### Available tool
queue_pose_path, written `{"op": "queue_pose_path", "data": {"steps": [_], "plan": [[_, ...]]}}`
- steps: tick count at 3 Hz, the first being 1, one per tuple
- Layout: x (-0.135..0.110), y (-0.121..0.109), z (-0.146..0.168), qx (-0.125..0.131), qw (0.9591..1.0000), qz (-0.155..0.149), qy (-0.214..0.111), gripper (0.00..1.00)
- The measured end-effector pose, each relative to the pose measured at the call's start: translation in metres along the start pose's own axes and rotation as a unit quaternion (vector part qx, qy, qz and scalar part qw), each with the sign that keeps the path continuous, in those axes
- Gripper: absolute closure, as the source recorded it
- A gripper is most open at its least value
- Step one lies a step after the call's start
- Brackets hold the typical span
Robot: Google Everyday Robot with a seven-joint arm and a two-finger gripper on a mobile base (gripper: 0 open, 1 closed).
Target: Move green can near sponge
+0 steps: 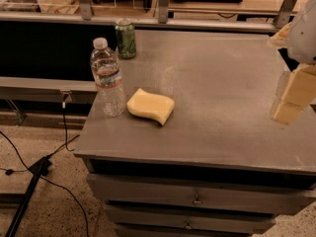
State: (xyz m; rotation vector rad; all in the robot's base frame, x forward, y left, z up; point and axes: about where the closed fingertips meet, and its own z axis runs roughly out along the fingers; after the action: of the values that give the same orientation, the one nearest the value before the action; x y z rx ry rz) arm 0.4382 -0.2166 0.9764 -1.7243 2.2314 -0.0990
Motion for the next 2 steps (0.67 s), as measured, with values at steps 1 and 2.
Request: {"op": "queue_pose_path", "data": {"steps": [1, 2], "plan": [[-0.001, -0.006, -0.001, 0.005, 1.0000, 0.001, -0.004, 0.00], [-0.004, -0.042, -0.004, 0.031, 0.9991, 0.008, -0.028, 0.00]]}}
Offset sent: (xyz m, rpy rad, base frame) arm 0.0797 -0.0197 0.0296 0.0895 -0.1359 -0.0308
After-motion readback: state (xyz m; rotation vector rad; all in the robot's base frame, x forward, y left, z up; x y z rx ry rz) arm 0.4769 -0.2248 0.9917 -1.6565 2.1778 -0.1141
